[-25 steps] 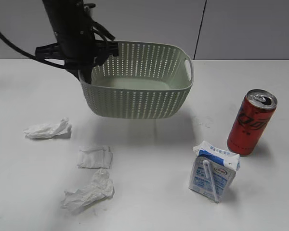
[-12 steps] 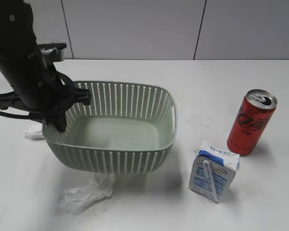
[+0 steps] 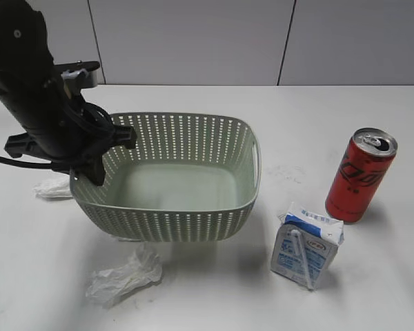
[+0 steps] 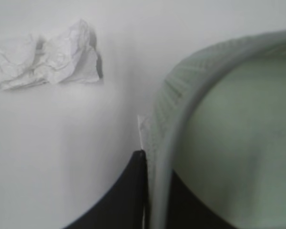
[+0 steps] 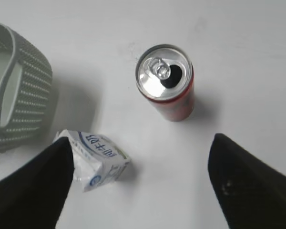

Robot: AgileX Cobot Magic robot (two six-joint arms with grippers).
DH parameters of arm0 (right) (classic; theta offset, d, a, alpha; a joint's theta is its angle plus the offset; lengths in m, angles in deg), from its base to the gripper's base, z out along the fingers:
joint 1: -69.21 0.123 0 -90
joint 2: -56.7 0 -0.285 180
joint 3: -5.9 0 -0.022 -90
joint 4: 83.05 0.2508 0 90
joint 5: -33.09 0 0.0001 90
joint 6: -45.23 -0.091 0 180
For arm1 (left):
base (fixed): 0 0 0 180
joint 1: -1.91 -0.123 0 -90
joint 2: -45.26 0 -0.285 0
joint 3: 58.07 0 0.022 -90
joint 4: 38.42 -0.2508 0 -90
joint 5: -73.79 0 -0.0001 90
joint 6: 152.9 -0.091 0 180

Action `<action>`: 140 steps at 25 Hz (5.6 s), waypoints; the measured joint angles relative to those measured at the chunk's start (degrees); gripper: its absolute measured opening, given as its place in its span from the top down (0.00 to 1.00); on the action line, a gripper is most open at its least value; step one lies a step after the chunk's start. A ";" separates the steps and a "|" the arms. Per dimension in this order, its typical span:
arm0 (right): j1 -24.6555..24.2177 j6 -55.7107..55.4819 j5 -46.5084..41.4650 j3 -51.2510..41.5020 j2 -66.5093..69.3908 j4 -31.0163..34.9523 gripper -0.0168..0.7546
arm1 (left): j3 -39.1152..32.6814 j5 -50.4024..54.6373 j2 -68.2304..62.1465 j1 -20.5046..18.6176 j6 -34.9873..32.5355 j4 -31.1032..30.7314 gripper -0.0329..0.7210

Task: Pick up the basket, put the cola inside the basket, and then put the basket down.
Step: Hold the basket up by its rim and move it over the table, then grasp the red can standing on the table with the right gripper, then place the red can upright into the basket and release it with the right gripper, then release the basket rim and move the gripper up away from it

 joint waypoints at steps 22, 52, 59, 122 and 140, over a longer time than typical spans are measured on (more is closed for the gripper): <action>11.29 -22.20 4.49 12.34 30.03 -21.75 0.11 | 0.00 -0.40 0.00 0.00 -0.05 0.05 0.95; 21.15 -15.41 -13.36 42.72 32.99 -24.71 0.33 | 1.78 -1.76 -1.19 0.00 -0.05 1.50 0.95; 32.70 -15.15 -16.17 50.30 33.11 -24.70 0.33 | 3.02 -1.91 -3.23 0.00 -0.05 1.24 0.95; 2.09 -7.54 -18.34 42.61 32.34 -18.32 0.21 | 11.19 2.34 -4.43 -6.01 -0.35 3.67 0.95; 1.98 -7.31 -0.44 -17.13 -21.43 -16.96 0.21 | 24.06 6.78 -21.50 -3.38 -1.00 6.24 0.95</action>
